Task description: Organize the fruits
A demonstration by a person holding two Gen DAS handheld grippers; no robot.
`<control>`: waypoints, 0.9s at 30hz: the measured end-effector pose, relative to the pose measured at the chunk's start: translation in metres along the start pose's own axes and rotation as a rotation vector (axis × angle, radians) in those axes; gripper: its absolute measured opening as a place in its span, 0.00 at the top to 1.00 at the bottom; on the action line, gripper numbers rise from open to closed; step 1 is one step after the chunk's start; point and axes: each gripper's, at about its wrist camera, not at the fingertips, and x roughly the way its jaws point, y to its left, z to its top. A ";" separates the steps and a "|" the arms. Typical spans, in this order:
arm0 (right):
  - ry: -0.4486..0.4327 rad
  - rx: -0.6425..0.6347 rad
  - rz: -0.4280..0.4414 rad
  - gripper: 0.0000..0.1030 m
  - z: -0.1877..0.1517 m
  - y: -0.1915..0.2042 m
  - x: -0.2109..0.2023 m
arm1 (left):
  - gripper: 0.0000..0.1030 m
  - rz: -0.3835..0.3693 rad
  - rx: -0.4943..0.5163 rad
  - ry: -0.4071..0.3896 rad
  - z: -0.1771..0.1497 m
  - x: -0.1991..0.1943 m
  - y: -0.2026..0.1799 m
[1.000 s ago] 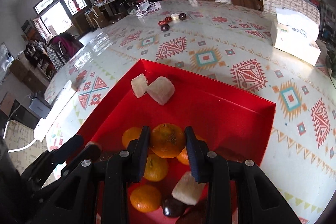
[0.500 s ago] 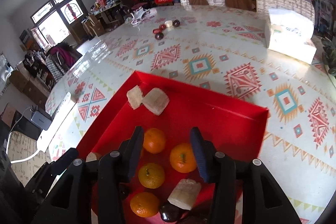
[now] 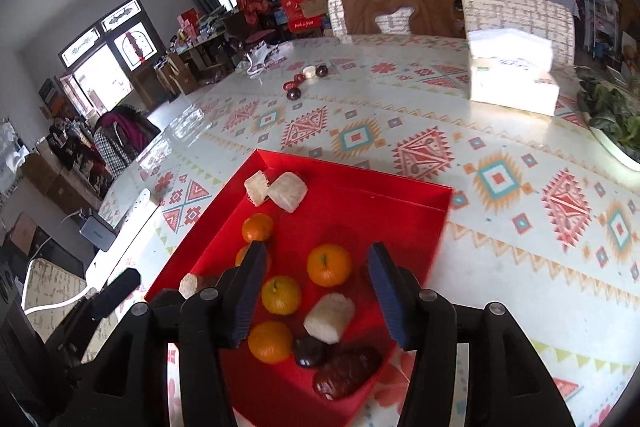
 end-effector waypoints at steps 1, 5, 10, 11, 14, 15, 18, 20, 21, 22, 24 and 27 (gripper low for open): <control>-0.012 0.001 -0.004 0.43 -0.002 -0.002 -0.007 | 0.17 0.008 0.003 -0.011 0.001 -0.005 -0.003; -0.071 -0.003 -0.029 0.36 -0.012 -0.009 -0.034 | 0.11 0.036 0.018 -0.074 0.002 -0.028 -0.017; -0.135 -0.024 -0.075 0.34 -0.027 -0.019 -0.066 | 0.08 0.049 0.047 -0.151 0.001 -0.057 -0.040; -0.143 -0.024 -0.078 0.32 -0.028 -0.021 -0.070 | 0.07 0.048 0.055 -0.165 0.000 -0.063 -0.046; -0.171 -0.010 -0.078 0.30 -0.037 -0.030 -0.088 | 0.07 0.044 0.078 -0.200 -0.002 -0.077 -0.061; -0.182 -0.002 -0.076 0.29 -0.042 -0.035 -0.096 | 0.06 0.041 0.084 -0.213 -0.003 -0.083 -0.067; -0.204 0.008 -0.076 0.29 -0.050 -0.043 -0.112 | 0.06 0.036 0.092 -0.237 -0.004 -0.095 -0.079; -0.219 0.011 -0.078 0.27 -0.055 -0.047 -0.121 | 0.06 0.039 0.098 -0.259 -0.006 -0.104 -0.087; -0.229 0.013 -0.078 0.27 -0.059 -0.049 -0.127 | 0.06 0.043 0.100 -0.269 -0.007 -0.108 -0.090; -0.237 0.014 -0.078 0.25 -0.062 -0.050 -0.131 | 0.05 0.048 0.102 -0.282 -0.008 -0.112 -0.094; -0.253 0.016 -0.077 0.24 -0.069 -0.053 -0.140 | 0.03 0.069 0.104 -0.321 -0.010 -0.124 -0.102; -0.275 0.011 -0.075 0.23 -0.079 -0.055 -0.152 | 0.00 0.112 0.097 -0.397 -0.014 -0.142 -0.109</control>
